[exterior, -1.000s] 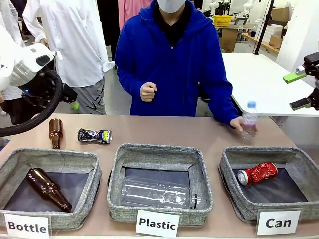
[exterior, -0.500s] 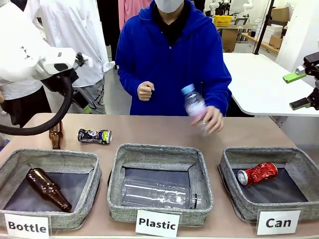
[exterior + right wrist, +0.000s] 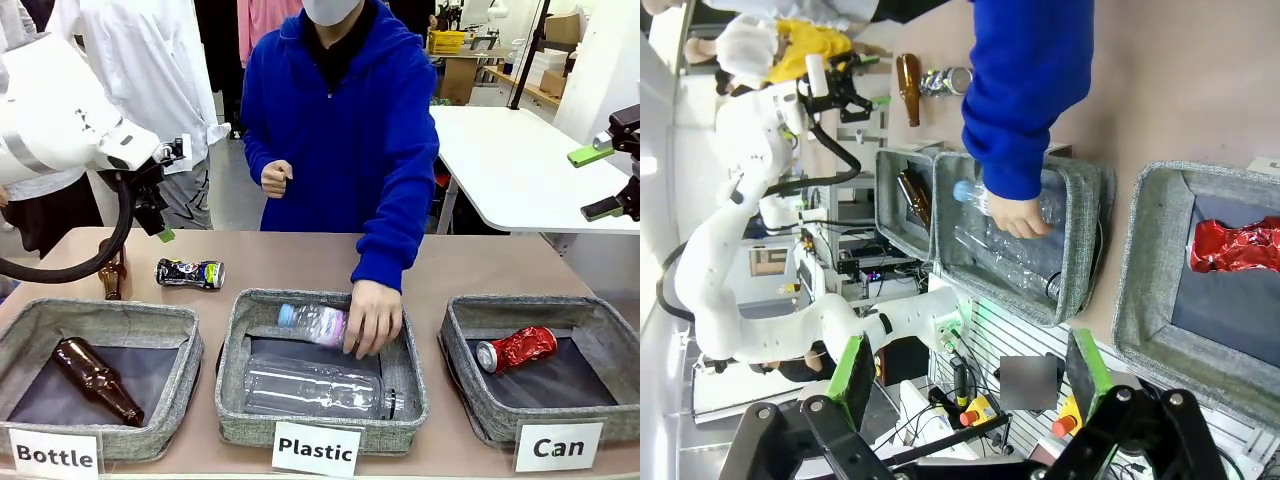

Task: Sort the can waste into the basket.
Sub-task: Pick up the can waste from the table and place it in the right Fabric basket.

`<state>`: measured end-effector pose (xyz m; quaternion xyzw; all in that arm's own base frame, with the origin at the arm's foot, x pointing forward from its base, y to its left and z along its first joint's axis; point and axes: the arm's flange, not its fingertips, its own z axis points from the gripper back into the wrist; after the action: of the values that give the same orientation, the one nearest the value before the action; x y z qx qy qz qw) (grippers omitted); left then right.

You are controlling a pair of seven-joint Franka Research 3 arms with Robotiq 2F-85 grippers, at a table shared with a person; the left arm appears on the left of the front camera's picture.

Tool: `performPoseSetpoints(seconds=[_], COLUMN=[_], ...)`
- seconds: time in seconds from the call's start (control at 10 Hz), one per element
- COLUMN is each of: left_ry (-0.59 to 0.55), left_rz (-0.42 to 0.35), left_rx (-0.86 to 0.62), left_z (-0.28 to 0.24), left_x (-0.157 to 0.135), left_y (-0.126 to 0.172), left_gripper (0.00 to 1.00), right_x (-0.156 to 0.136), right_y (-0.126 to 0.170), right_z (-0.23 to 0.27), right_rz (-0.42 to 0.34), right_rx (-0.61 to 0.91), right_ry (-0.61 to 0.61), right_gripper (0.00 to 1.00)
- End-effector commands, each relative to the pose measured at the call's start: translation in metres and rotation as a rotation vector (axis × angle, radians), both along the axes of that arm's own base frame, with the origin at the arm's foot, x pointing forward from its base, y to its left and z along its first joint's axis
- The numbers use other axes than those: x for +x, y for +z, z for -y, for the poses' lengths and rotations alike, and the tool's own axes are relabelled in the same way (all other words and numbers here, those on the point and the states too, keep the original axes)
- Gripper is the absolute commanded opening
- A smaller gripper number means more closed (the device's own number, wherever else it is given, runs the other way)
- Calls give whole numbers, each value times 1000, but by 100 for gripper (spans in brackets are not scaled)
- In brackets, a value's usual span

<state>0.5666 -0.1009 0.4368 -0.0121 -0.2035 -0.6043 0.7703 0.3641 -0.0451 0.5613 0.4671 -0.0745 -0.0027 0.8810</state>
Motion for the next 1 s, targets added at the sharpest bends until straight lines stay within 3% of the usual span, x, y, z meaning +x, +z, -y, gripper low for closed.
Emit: performPoseSetpoints(seconds=[0.0, 0.2, 0.7, 0.9], left_ry=[-70, -81, -162, -177], left_rz=[3, -37, -182, -210], left_rx=[-26, 24, 141, 161], left_z=[4, 15, 49, 55], left_x=[18, 39, 56, 61], left_y=[-17, -41, -101, -109], left_gripper=[100, 100, 100, 100], right_x=[1, 1, 1, 1], right_y=[2, 2, 2, 2], right_z=[3, 3, 3, 3], right_rz=[8, 8, 8, 8], right_rx=[-10, -10, -10, -10], right_ry=[16, 16, 16, 16], right_gripper=[100, 100, 100, 100])
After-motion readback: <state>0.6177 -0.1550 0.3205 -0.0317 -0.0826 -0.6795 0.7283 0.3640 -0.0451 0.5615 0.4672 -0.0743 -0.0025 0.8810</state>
